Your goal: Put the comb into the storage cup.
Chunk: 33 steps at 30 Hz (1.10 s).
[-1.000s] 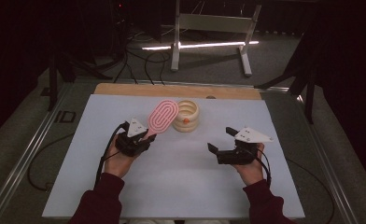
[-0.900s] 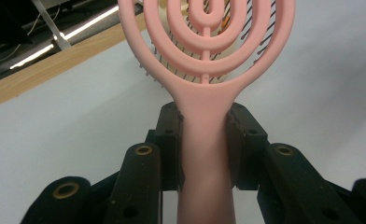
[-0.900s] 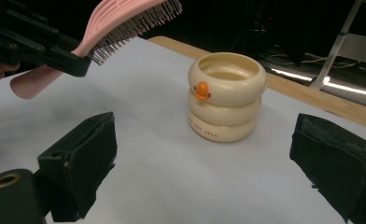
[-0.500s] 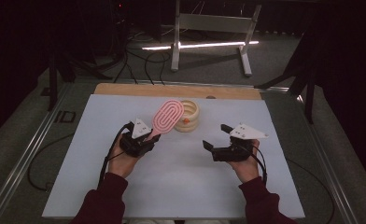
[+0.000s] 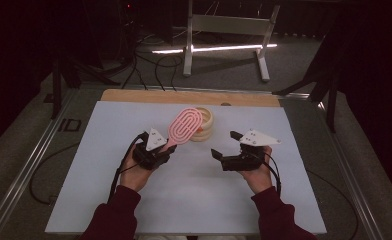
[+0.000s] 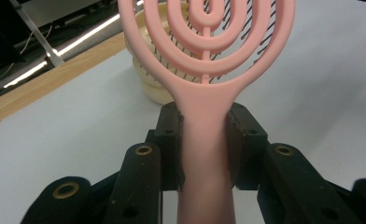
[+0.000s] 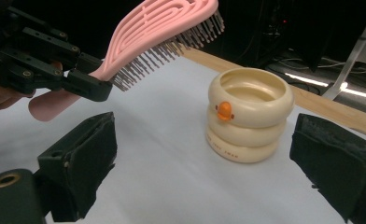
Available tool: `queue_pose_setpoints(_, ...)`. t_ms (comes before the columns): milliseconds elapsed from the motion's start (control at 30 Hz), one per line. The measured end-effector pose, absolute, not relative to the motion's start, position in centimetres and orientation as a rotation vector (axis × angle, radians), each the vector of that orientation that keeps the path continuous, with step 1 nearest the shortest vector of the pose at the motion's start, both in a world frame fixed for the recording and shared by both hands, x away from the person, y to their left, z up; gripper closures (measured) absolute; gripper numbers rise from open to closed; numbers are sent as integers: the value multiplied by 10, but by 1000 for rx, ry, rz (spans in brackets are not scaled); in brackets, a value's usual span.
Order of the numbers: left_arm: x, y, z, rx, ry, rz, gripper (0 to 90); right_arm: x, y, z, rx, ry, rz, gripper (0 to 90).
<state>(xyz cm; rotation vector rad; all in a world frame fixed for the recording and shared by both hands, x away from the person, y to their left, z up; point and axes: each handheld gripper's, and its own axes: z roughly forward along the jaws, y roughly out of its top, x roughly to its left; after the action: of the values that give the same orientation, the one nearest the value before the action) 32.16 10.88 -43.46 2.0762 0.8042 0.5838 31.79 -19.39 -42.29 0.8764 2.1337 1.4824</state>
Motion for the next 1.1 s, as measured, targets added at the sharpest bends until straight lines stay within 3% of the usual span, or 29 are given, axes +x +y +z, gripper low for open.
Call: queue_pose_setpoints(1100, 311, 92, -430, 2053, 742, 581, 699, 333, -161, -418, 864, 2164, 1566, 71)
